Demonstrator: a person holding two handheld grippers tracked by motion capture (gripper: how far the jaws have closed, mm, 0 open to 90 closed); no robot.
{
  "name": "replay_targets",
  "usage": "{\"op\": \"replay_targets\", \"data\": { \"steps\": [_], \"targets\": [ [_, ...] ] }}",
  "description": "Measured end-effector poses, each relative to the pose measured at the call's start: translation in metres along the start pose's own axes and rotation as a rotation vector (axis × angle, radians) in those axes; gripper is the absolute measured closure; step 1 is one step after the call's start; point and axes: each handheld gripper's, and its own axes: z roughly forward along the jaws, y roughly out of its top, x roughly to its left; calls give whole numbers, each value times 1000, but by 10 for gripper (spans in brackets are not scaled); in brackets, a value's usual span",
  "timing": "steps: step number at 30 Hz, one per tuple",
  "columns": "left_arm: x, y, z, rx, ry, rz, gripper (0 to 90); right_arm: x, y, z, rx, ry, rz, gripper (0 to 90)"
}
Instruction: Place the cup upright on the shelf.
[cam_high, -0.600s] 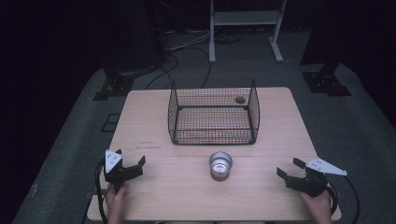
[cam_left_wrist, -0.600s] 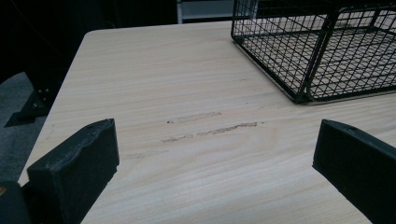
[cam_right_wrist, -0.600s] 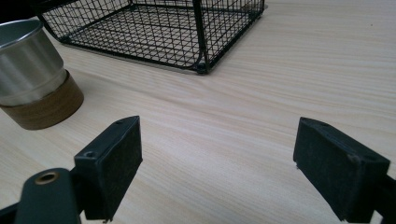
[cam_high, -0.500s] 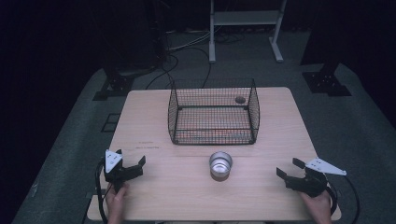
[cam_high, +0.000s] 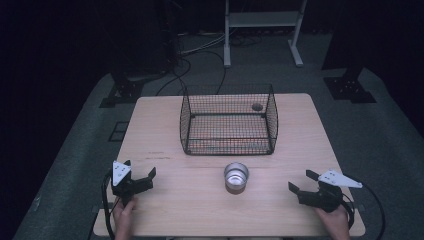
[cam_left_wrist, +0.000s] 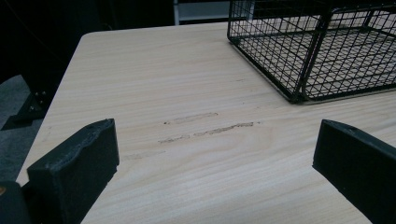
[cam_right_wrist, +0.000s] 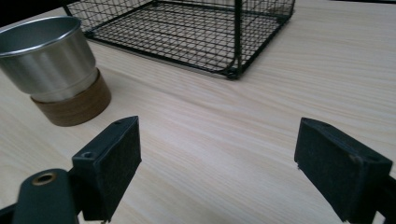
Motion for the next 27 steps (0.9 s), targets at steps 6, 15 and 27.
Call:
{"op": "replay_targets", "data": {
  "steps": [6,15,27],
  "targets": [
    [0,0,0,2,0,3,0,7,3,2,3,12,-23,139],
    [0,0,0,1,-1,4,0,12,5,4,6,21,-43,139],
    [0,0,0,2,-1,3,0,28,7,12,42,46,-98,139]
  ]
}}
